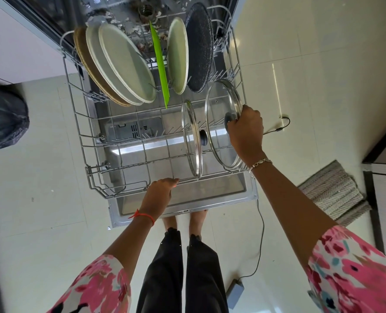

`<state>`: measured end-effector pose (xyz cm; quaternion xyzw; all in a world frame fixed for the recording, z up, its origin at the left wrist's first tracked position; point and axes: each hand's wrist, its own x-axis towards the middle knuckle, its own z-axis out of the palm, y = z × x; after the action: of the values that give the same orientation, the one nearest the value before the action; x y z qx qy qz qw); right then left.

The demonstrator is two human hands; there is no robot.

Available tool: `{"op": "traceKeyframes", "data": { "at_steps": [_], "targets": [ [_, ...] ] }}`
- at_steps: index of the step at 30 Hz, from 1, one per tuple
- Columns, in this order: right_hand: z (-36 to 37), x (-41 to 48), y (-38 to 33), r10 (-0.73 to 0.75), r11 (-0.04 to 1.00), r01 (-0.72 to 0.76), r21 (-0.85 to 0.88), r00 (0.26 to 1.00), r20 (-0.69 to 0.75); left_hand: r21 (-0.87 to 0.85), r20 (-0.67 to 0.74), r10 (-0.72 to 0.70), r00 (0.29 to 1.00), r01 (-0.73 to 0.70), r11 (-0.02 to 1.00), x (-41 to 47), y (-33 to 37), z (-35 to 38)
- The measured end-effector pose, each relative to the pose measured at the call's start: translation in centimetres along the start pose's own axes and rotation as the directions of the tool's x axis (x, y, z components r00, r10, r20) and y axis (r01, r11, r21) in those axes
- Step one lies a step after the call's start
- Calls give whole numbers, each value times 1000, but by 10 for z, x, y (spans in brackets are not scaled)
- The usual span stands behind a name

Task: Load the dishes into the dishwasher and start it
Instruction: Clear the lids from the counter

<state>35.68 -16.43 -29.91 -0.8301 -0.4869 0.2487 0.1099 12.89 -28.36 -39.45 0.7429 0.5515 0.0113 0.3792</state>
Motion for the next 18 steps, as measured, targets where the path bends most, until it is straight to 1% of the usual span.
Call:
{"op": "traceKeyframes", "data": {
  "at_steps": [9,12,16,18],
  "targets": [
    [6,-14,10,-43,997,38,-62,997,-67,-3,19,-30,999,30,1000,-1,-1,0],
    [8,-18,14,-46,999,44,-25,995,-94,-3,28,-28,999,29,1000,0,-1,1],
    [3,-19,16,20,998,-14,66,996,-90,-3,27,-31,999,31,1000,0,-2,1],
    [-3,-15,17,26,995,-17,100,996,-86,-5,25,-38,999,38,999,0,-2,2]
  ]
}}
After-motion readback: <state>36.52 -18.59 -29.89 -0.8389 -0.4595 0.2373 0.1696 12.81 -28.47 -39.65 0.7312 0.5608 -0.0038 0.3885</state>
